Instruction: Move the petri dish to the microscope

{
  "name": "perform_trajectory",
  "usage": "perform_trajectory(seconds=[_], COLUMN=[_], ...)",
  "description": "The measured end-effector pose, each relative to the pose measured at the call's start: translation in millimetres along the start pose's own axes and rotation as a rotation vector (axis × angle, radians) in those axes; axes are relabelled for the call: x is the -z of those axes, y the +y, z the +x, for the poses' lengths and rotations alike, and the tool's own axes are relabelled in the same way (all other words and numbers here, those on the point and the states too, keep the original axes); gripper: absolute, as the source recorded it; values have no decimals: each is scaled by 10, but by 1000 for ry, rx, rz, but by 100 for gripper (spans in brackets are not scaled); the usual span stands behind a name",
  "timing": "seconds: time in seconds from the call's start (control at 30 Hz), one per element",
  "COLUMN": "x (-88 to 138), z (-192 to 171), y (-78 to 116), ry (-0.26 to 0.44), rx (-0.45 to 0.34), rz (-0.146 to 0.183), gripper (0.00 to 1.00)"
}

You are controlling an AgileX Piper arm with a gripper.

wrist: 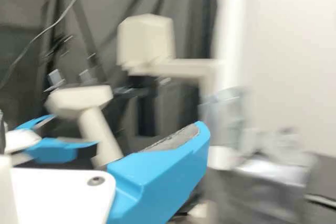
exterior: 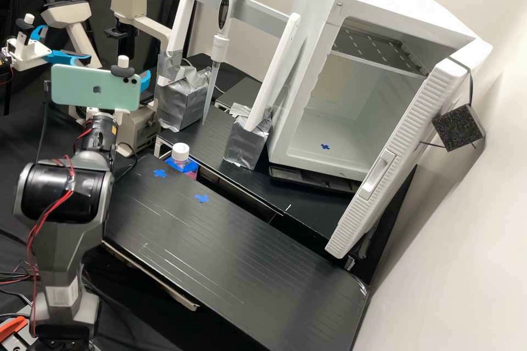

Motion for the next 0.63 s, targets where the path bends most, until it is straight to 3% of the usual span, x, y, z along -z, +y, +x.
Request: perform_trajectory(seconds=[0.17,0.23,0.33,0.47,0.63], x=[-67,-128,-227,-385,-555], z=[-418,-542,-677,-856,-968], y=[187,216,227,254,294], ry=[-57,-103,-166,-261,-300], rx=[-245,-304,-332,-366,-400], rz=[-61,-81,-105,-94,6], gripper=[100,100,100,100,100])
